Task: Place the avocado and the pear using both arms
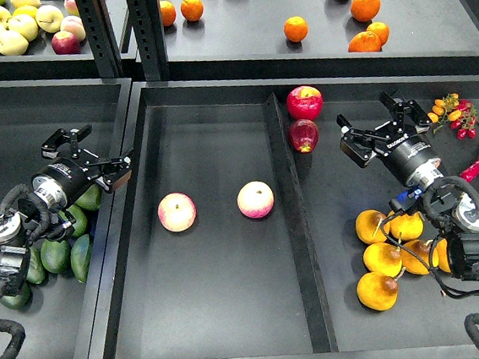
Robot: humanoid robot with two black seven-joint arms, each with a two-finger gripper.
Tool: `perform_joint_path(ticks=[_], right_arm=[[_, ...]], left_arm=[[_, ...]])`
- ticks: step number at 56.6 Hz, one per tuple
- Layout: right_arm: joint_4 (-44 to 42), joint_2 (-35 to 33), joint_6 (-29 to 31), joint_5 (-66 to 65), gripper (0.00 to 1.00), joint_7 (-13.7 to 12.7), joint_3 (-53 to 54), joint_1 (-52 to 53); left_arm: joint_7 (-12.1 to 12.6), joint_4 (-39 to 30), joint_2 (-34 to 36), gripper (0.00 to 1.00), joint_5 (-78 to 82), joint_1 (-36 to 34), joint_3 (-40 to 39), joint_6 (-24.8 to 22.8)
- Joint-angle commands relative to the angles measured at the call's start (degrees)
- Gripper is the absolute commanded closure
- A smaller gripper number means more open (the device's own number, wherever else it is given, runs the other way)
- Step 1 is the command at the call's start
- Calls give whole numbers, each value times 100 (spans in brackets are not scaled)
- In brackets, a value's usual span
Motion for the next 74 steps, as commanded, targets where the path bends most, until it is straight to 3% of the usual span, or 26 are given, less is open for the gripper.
perform_joint_path(ticks=[1, 17, 19, 21, 24, 29, 36, 49, 74], right_arm=[[-10, 73, 0, 8, 1, -1, 110, 82], [-229, 547, 0, 8, 1, 83, 594, 627], [-300, 574, 0, 8, 1, 215, 594, 679], [-414, 600, 0, 8, 1, 399, 594, 723], [-511, 600, 0, 8, 1, 549, 594, 759], [-599, 600, 0, -1, 1, 760, 602, 794], [-616, 600, 0, -1, 1, 927, 620, 811], [-722, 600, 0, -27, 1, 936, 857, 811], [-853, 600, 0, -185, 1, 927, 1200, 899]], left_arm=[[0, 0, -108, 1, 0, -42, -9, -2], [0, 0, -310, 1, 0, -209, -581, -2], [-110, 0, -310, 1, 0, -209, -616, -2], [-487, 0, -310, 1, 0, -209, -625, -2], [-804, 17, -310, 1, 0, -209, -625, -2], [-1060, 26, -310, 1, 0, -209, -651, -2], [-1078, 26, -310, 1, 0, -209, -975, -2], [-1086, 26, -310, 1, 0, -209, -1819, -2], [-1148, -9, -310, 1, 0, 19, -2312, -2]])
